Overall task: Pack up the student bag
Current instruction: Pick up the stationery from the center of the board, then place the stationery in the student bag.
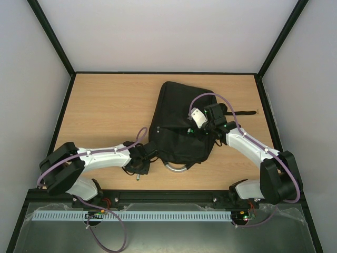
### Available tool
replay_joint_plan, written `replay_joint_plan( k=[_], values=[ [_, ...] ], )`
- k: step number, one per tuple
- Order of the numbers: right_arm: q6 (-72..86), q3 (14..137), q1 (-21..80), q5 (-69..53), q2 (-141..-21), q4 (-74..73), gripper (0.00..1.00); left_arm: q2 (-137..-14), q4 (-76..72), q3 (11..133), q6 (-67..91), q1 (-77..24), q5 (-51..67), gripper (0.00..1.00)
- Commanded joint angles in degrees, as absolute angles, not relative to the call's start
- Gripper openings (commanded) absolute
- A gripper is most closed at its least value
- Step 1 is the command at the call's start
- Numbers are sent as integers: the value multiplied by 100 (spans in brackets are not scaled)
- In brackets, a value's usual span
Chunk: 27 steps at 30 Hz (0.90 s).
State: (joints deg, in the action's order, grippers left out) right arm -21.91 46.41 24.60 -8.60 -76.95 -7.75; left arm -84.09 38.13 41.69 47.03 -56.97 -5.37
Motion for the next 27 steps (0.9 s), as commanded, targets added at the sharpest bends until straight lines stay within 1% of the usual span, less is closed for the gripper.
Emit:
replay_joint_plan(
  k=[1,4,7,11,14,15,17,20,23,27],
  values=[
    [-2224,4694,2479,-1145,-7647,-1081,1,-8503,3931,4218,4760,-5755,-627,13],
    [-2232,4702,2477,-1143,-7631,-1082,1,-8493,3986,4227,4783,-5749,-663,8],
    [-2232,4689,2479,-1143,-7617,-1085,1,-8503,4362,4349,4850,-5712,-949,2],
    [-2232,4695,2479,-1155,-7590,-1091,1,-8182,4971,4747,4825,-5639,-1141,2],
    [-2237,4692,2479,-1160,-7569,-1090,1,-7682,5466,5346,4777,-5625,-1281,2],
    [-2238,4697,2479,-1167,-7568,-1092,1,-7515,5402,5500,4597,-5629,-1137,2],
    [-2237,4697,2478,-1186,-7559,-1090,1,-7280,5006,5683,4177,-5671,-444,2],
    [-2241,4701,2479,-1218,-7559,-1098,1,-7273,4260,5808,3846,-5700,591,2],
    [-2224,4699,2479,-1261,-7499,-1118,1,-7673,3616,5886,3769,-5721,1169,2],
    [-2223,4613,2479,-1393,-7302,-1047,1,-8512,3231,6161,3590,-5722,1324,2]
  ],
)
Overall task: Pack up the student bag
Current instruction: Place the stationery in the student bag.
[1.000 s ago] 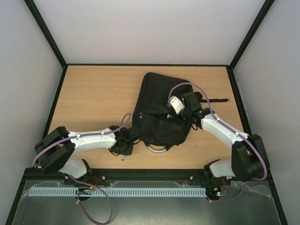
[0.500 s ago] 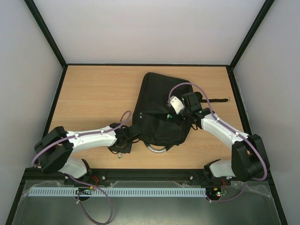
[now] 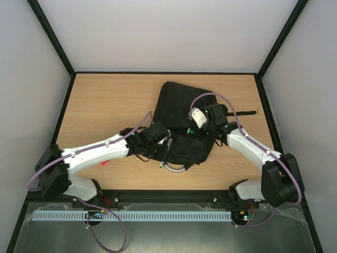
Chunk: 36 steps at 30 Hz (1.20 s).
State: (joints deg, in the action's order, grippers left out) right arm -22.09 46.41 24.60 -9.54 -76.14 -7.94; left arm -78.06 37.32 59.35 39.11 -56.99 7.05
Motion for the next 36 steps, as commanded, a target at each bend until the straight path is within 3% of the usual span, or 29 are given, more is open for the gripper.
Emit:
replay_joint_plan(
  k=[1,21,28,36],
  values=[
    [-2224,4609,2479,-1401,-7305,-1045,1,-8728,3183,6249,3547,-5722,1306,2],
    [-2254,4557,2479,-1595,-7324,-1055,1,-10902,3114,8090,2600,-5151,213,2],
    [-2281,4544,2479,-1677,-7335,-1072,1,-11383,3242,8737,2691,-5161,-723,2],
    [-2312,4548,2479,-1719,-7389,-1082,1,-10851,3163,8176,3002,-5329,-952,39]
  ],
)
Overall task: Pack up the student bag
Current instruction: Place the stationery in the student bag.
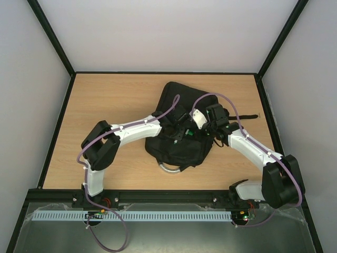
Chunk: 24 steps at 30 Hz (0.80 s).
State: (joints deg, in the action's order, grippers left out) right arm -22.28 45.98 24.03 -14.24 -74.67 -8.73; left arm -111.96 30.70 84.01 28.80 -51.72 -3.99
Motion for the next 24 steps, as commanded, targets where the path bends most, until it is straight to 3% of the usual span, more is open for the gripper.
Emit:
replay_joint_plan(
  k=[1,6,17,19,24],
  values=[
    [-2318,4547,2479,-1717,-7393,-1088,1,-10709,3219,8148,3056,-5420,-1058,41],
    [-2320,4544,2478,-1700,-7374,-1090,1,-10029,3350,7737,3462,-5824,-1323,49],
    [-2329,4552,2478,-1681,-7387,-1103,1,-10031,2920,6945,3849,-6150,-1183,49],
    [-2330,4548,2479,-1674,-7372,-1101,1,-10210,2846,7000,3816,-6137,-1253,46],
    [-2338,4540,2470,-1662,-7330,-1100,1,-10618,2766,7216,3777,-5976,-1423,25]
  ],
)
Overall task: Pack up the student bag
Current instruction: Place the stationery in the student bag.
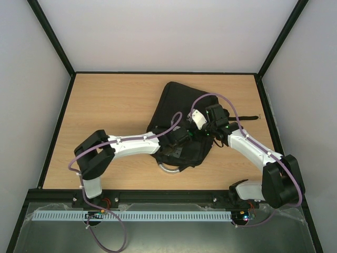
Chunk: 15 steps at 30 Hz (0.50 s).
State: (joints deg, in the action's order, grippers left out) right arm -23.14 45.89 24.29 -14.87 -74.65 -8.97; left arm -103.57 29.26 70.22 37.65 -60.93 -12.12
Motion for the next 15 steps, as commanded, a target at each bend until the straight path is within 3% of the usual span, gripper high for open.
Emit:
replay_joint_plan(
  k=[1,8,15],
  values=[
    [-2338,4536,2470,-1656,-7337,-1099,1,-10666,2703,7240,3775,-5906,-1417,21],
    [-2347,4535,2470,-1660,-7380,-1099,1,-10824,2222,7609,3564,-5704,-1674,2],
    [-2355,4535,2469,-1636,-7409,-1099,1,-11172,1706,8019,3371,-5399,-1594,2]
  ],
)
